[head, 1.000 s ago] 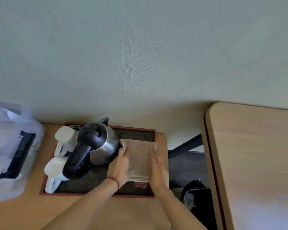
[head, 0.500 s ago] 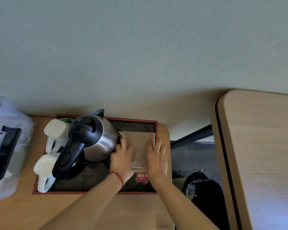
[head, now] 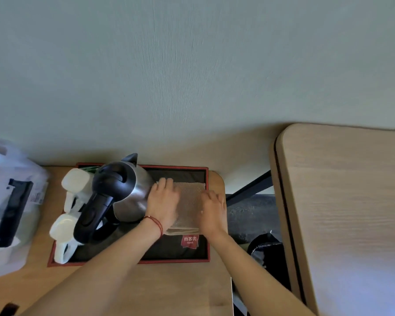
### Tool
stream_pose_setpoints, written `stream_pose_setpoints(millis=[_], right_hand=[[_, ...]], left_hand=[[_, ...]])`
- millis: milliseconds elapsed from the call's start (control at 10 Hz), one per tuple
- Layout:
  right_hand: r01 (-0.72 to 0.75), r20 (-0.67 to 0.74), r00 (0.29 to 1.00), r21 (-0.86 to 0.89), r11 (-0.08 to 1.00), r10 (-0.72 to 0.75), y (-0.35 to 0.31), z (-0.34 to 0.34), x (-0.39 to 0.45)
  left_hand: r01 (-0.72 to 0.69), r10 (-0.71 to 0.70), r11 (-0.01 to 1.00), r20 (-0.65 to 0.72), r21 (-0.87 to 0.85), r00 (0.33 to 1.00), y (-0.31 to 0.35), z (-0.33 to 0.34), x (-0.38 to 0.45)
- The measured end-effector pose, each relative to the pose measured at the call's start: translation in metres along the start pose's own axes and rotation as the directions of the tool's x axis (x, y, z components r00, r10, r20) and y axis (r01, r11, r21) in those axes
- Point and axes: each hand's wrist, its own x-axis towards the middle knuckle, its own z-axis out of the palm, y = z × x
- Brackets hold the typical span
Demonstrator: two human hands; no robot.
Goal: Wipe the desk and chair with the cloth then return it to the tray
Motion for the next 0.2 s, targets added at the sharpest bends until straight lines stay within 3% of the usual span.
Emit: stream_pose_setpoints(millis=[100,200], right_hand=[[-0.078,-0.042,0.994,0.396,0.915,0.102,-0.026,-0.059,-0.021],[-0.056,-0.146,0.973,0.602,0.796,0.179,-0.047,-0.141,-0.062]], left_hand=[[0.095,-0.135,0.759,-0.014,-0.644,0.991,-0.010,-0.070,-0.020],[0.165,-0.240,0.271,0.100,-0.948,0.966,-0.011,-0.156,-0.062]])
